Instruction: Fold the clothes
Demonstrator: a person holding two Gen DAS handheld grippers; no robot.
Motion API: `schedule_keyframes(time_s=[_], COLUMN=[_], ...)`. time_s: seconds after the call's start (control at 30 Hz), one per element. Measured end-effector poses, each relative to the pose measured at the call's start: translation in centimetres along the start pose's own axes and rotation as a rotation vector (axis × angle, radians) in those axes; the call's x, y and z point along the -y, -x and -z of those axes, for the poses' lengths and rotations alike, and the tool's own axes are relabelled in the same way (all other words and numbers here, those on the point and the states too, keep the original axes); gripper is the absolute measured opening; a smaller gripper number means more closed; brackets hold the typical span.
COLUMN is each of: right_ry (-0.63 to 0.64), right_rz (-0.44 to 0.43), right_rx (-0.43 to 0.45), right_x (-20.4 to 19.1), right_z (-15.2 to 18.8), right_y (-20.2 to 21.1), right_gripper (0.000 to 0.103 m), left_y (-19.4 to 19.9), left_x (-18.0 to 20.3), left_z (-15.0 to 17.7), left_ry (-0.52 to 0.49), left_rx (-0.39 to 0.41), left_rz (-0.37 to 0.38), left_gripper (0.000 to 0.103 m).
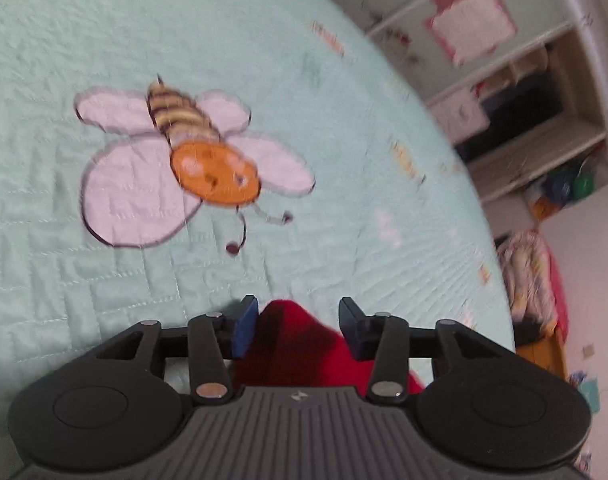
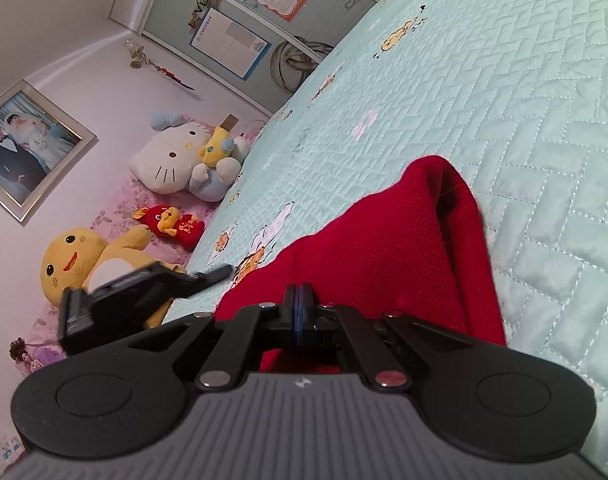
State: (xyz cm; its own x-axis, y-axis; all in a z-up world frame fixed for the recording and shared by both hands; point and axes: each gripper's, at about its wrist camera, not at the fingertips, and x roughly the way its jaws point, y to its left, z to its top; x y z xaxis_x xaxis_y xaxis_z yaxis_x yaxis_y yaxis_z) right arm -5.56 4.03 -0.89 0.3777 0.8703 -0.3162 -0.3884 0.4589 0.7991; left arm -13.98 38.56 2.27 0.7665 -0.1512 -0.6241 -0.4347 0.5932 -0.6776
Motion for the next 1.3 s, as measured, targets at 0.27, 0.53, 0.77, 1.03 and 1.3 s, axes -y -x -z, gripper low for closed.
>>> schedule_keyframes(time_s=[0.27, 0.53, 0.77, 1.03, 1.3], right_ry=[0.022, 0.015, 0.007, -0.028, 0.099], right_rz=[0.014, 0.012, 0.006, 0.011, 0.212], right_rx=[0.003, 0.004, 0.006, -0.008, 0.044], right_x=[-0.4, -0.4, -0.3, -0.5, -2.3], right_z=[0.1, 0.2, 0.2, -0.5, -2.7], right_y=[-0.1, -0.1, -0.2, 0.1, 1.6], right_gripper=[0.0, 0.0, 0.0, 0.0, 0.003], left_y=[4.0, 5.4, 5.4, 4.7, 3.7], left_x=[-0.7, 0.1, 4.3, 5.8, 5.1], left_z=[1.0, 0.7, 4.2, 5.8, 8.2], left_ry=[0.022, -0.01, -0.348, -0.477, -0.503], left_rx=[0.116, 0.215, 0.134, 0.131, 0.114], left_rz=[-0.058, 0.008, 0.05, -0.123, -0.135], left_gripper=[0.002, 0.023, 0.037, 0.027, 0.044])
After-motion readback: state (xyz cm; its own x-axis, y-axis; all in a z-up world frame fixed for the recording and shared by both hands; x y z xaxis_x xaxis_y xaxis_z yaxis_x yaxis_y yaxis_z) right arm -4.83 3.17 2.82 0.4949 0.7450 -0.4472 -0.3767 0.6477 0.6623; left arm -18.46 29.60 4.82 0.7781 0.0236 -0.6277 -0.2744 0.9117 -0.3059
